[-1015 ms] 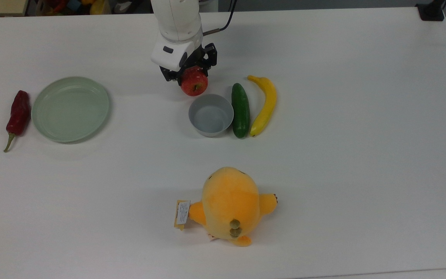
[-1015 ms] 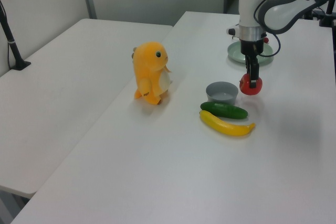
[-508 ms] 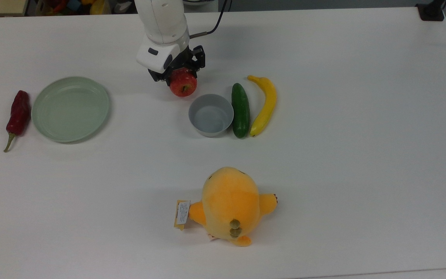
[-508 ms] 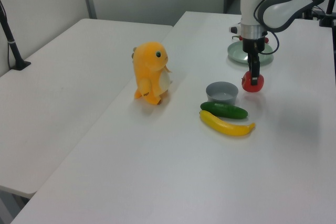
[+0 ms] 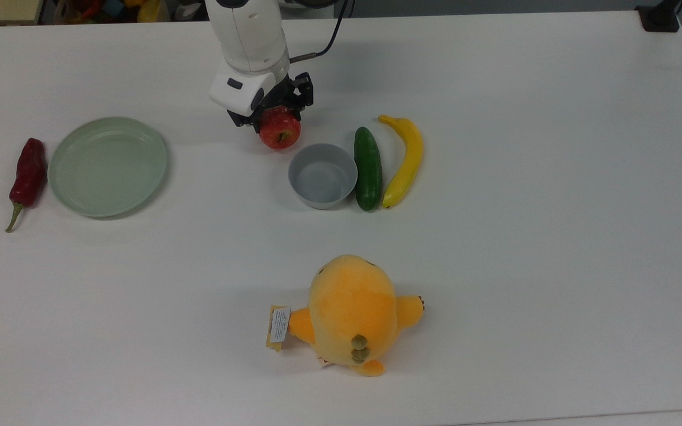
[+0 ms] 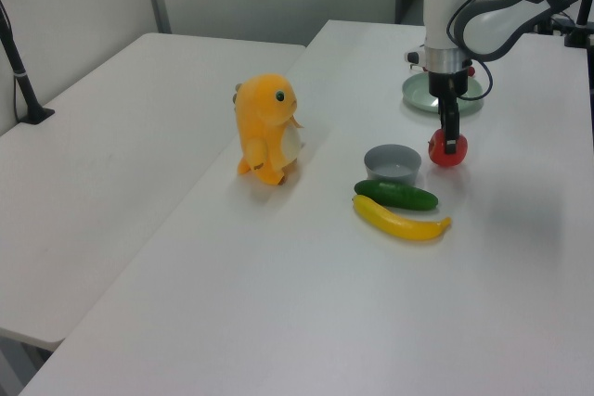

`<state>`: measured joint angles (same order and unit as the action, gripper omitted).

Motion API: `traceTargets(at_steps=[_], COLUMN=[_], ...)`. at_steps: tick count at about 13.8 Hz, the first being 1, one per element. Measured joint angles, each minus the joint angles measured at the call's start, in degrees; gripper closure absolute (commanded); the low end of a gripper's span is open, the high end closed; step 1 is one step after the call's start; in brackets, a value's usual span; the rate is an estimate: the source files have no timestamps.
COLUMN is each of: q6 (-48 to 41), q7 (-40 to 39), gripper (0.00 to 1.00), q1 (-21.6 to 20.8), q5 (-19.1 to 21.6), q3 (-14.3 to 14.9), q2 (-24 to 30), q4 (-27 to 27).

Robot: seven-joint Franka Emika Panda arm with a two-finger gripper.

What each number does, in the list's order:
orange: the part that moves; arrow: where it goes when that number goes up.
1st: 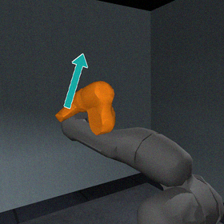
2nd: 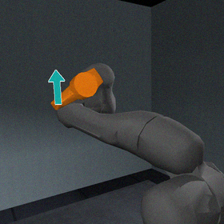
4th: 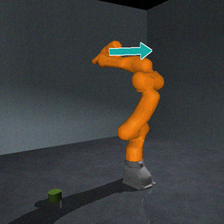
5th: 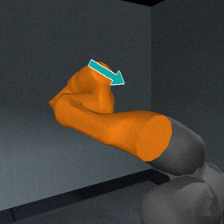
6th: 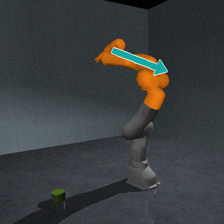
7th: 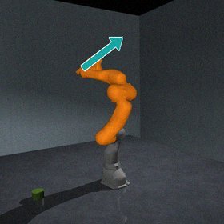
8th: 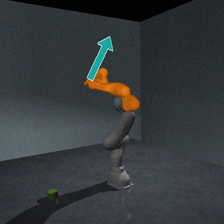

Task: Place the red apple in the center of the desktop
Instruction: 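Carry the held apple beside the bowl and lower it onto the table, then open the gripper to release the apple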

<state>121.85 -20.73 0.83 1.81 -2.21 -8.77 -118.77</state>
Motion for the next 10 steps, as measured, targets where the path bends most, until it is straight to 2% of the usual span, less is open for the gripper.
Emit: traceTargets(at_steps=[7, 10], q6=[0.0, -4.14], q7=[0.05, 4.43], gripper=[0.0, 0.0], q1=[0.33, 0.74], q5=[0.0, 0.0], q3=[0.02, 0.39], q2=[0.3, 2.02], q4=[0.59, 4.74])
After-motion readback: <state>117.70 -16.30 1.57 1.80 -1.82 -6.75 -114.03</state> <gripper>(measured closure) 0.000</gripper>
